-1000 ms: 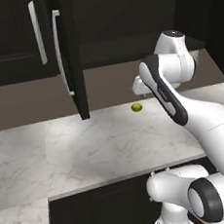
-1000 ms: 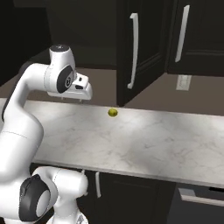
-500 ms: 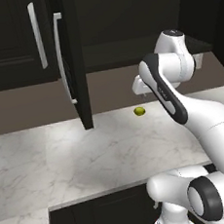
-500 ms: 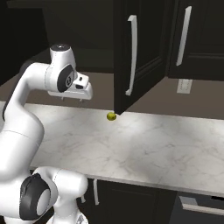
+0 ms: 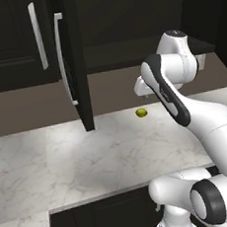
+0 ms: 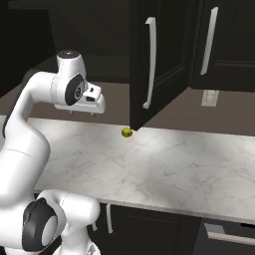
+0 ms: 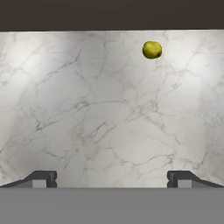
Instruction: Close all open cabinet doors.
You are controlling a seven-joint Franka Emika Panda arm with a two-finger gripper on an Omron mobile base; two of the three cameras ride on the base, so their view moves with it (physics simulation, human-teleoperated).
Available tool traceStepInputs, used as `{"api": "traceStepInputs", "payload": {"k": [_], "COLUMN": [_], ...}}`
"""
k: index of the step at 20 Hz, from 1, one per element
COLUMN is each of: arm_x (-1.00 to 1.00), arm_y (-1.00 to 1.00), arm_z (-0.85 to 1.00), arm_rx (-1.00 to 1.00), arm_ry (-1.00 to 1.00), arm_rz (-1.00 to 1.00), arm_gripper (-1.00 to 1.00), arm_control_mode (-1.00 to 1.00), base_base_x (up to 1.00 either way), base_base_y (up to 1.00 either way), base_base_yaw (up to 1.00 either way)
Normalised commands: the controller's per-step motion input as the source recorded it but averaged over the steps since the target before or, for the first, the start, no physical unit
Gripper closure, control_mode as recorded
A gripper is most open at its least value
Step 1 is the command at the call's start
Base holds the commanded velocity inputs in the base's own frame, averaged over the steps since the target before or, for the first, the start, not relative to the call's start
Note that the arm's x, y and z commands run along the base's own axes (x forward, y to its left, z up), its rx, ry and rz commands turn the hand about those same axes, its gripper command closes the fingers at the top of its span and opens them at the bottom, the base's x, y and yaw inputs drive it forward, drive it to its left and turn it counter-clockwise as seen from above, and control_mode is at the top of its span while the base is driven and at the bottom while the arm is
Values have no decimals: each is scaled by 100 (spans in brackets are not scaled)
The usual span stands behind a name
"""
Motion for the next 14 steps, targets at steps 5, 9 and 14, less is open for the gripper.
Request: {"api": "traceStepInputs", "payload": {"k": [5, 9, 14], "arm_x": [0, 0, 0], "arm_y": [0, 0, 0], "arm_z": [0, 0, 0], "arm_rx": [0, 0, 0], "arm_ry": [0, 0, 0], "arm_rz": [0, 0, 0], "arm_gripper": [-100, -100, -100], "arm_control_mode": [-100, -100, -100], "base_base_x": [0, 0, 0], "base_base_y": [0, 0, 0], "base_base_yaw": [0, 0, 0]}}
